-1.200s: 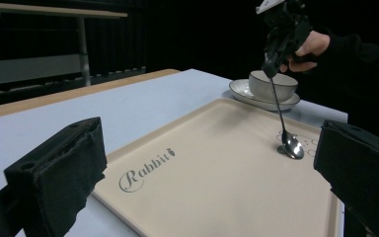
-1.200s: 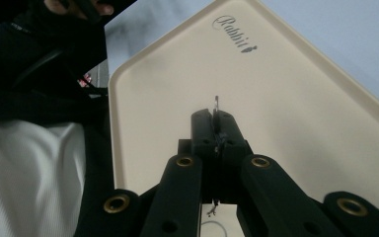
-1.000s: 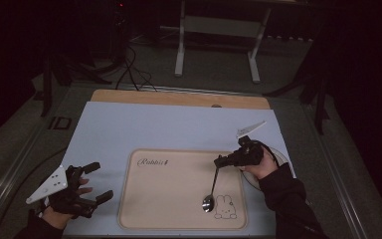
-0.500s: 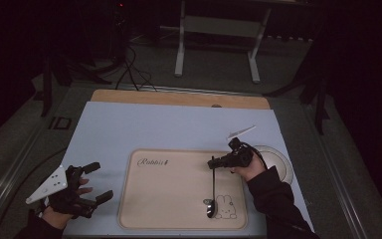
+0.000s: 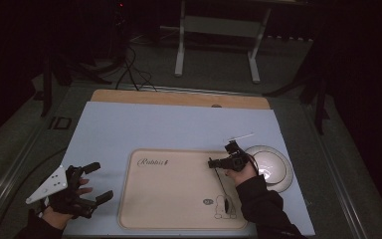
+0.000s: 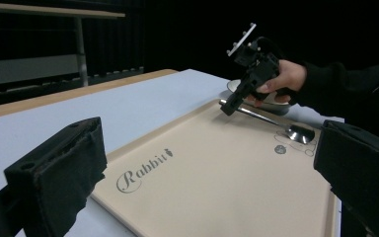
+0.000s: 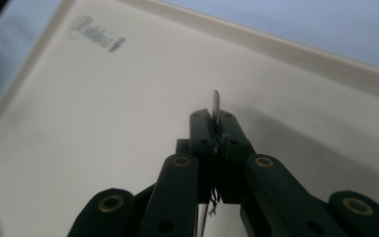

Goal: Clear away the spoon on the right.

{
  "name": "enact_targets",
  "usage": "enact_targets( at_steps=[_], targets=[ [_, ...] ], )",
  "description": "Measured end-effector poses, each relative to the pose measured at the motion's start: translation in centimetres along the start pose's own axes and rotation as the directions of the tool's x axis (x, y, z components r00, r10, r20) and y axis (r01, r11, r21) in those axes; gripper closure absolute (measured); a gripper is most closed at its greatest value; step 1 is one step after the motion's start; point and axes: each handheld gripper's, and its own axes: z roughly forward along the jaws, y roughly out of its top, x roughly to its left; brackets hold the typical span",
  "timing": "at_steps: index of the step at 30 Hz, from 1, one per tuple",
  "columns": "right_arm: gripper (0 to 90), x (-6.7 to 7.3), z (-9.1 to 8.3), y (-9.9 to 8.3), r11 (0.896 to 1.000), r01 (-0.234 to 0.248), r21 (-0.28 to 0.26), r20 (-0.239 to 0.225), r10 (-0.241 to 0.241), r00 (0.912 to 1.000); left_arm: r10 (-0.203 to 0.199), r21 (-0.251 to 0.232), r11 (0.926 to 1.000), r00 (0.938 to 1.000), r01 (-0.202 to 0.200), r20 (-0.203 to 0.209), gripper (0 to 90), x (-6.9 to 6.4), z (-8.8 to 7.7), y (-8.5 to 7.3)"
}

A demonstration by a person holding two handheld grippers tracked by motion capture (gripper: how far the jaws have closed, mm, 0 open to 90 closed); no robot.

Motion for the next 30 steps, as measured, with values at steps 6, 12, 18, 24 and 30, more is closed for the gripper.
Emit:
enact_targets(
  at_steps=[6, 12, 18, 24, 30],
  targets=[
    [87.2, -0.3, 0.8, -0.5, 1.000, -0.022, 0.004, 0.052, 0.021, 0.9984, 0.000, 0.000, 1.0000, 1.0000, 0.000, 0.002, 0.0, 0.0, 0.0, 0.0],
    [82.3, -0.4, 1.0, -0.7, 1.000, -0.030, -0.003, 0.091, 0.030, 0.9954, -0.001, -0.001, 1.0000, 1.0000, 0.001, 0.002, 0.0, 0.0, 0.0, 0.0],
    [77.6, -0.3, 0.8, -0.6, 1.000, -0.011, -0.012, 0.134, 0.012, 0.9909, 0.002, 0.000, 1.0000, 1.0000, -0.002, 0.006, 0.0, 0.0, 0.1, 0.0],
    [72.5, -0.2, 0.7, -0.6, 1.000, 0.003, -0.019, 0.162, 0.000, 0.9868, 0.001, 0.001, 1.0000, 1.0000, -0.001, 0.007, 0.0, 0.0, 0.1, 0.0],
    [80.0, 0.5, -0.7, -0.7, 0.999, 0.038, -0.036, 0.185, -0.030, 0.9823, 0.002, -0.001, 1.0000, 1.0000, -0.002, 0.007, 0.0, 0.0, 0.1, 0.0]
  ],
)
